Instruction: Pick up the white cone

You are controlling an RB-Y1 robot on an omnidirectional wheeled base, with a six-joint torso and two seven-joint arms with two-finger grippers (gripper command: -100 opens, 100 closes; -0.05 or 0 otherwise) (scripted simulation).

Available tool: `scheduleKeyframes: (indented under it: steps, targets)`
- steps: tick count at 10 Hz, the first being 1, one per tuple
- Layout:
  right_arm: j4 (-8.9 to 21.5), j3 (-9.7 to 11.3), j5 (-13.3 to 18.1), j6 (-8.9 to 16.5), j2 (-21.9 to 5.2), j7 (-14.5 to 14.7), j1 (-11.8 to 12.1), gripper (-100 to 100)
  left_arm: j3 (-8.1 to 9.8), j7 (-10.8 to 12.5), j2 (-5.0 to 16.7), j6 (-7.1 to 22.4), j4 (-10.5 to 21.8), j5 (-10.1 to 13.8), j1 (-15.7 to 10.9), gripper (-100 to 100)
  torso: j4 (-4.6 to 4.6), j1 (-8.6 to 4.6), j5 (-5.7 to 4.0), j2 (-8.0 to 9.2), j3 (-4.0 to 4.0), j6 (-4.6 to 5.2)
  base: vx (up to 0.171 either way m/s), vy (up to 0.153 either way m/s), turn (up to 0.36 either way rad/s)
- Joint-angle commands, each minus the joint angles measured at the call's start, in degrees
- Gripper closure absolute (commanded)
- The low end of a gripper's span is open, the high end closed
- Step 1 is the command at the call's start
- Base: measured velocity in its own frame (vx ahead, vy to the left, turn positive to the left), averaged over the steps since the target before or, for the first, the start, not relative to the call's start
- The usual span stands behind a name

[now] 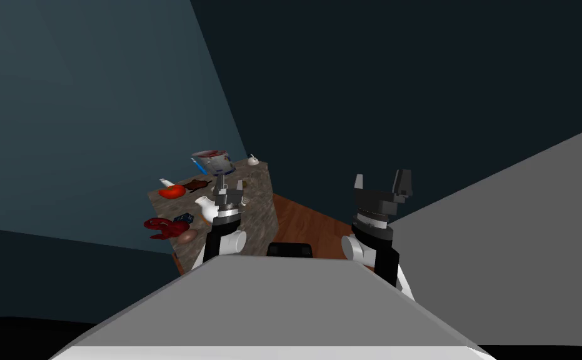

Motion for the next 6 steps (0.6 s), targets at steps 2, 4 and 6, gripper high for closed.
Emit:
scheduleKeyframes:
  steps: [2, 4, 6]
  targets:
    - [0.0, 0.0, 0.0, 0.0, 0.0, 0.0, 0.0, 0, -0.28, 0.99, 3.32, 0.54, 1.13, 1.56, 0.64, -100, 0.01, -0.11, -0.02, 0.04, 0.02, 0.0, -0.034, -0.057, 0.024]
    - [0.0, 0.01, 0.0, 0.0, 0.01, 0.0, -0.01, 0, -0.38, 1.82, 5.1, 1.15, 1.96, 2.8, 1.09, -100, 0.05, -0.32, -0.07, 0.25, 0.14, 0.0, -0.066, -0.086, 0.04]
    - [0.0, 0.01, 0.0, 0.0, 0.01, 0.0, -0.01, 0, -0.46, 4.05, 8.02, 3.38, 4.04, 5.99, 1.87, -100, 0.05, -0.35, -0.07, 0.26, 0.15, -0.01, -0.078, -0.094, 0.088]
